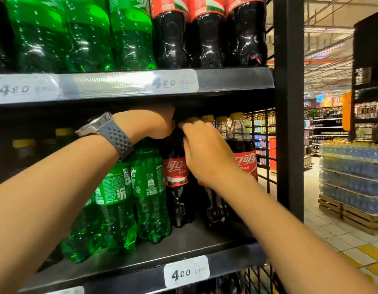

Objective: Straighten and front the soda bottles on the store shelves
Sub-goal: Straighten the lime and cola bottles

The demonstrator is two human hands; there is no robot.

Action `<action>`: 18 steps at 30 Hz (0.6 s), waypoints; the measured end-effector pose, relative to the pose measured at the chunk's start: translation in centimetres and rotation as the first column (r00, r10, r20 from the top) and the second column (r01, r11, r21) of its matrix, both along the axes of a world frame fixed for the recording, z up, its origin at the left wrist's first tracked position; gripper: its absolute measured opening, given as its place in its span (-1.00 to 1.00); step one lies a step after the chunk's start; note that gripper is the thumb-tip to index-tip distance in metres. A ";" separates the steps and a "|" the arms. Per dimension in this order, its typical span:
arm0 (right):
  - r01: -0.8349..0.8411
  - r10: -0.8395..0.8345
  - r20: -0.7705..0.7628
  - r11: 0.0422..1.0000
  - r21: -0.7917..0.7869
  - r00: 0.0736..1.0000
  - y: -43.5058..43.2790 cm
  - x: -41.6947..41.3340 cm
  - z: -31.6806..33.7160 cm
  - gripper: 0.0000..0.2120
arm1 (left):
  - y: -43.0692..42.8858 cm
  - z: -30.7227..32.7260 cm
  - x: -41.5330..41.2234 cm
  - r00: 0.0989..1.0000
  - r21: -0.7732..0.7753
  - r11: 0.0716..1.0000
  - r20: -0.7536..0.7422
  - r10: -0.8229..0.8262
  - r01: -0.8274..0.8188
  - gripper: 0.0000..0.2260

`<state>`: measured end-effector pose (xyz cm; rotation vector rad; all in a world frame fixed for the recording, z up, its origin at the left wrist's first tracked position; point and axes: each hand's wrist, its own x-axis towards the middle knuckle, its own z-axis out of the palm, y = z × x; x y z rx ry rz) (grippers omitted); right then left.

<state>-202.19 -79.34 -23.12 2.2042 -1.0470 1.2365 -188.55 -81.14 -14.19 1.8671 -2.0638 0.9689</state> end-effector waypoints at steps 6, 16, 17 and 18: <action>0.042 0.009 -0.235 0.976 0.211 0.972 -2.9 3.6 7.1 -0.49 | 3.6 -0.4 3.9 0.994 0.071 0.993 -0.052 -0.095 0.099 -0.67; 0.121 -0.033 -0.259 0.936 0.331 0.965 -5.3 5.7 6.8 -0.69 | 4.6 -3.0 6.4 0.937 -0.033 0.975 -0.271 -0.221 0.221 -0.33; 0.129 -0.048 -0.243 0.936 0.328 0.969 -5.3 5.7 6.8 -0.68 | 4.6 -3.0 6.5 0.939 -0.034 0.976 -0.269 -0.216 0.215 -0.32; 0.138 -0.063 -0.234 0.937 0.320 0.970 -5.2 5.6 6.9 -0.67 | 4.5 -2.9 6.5 0.940 -0.033 0.976 -0.267 -0.214 0.213 -0.32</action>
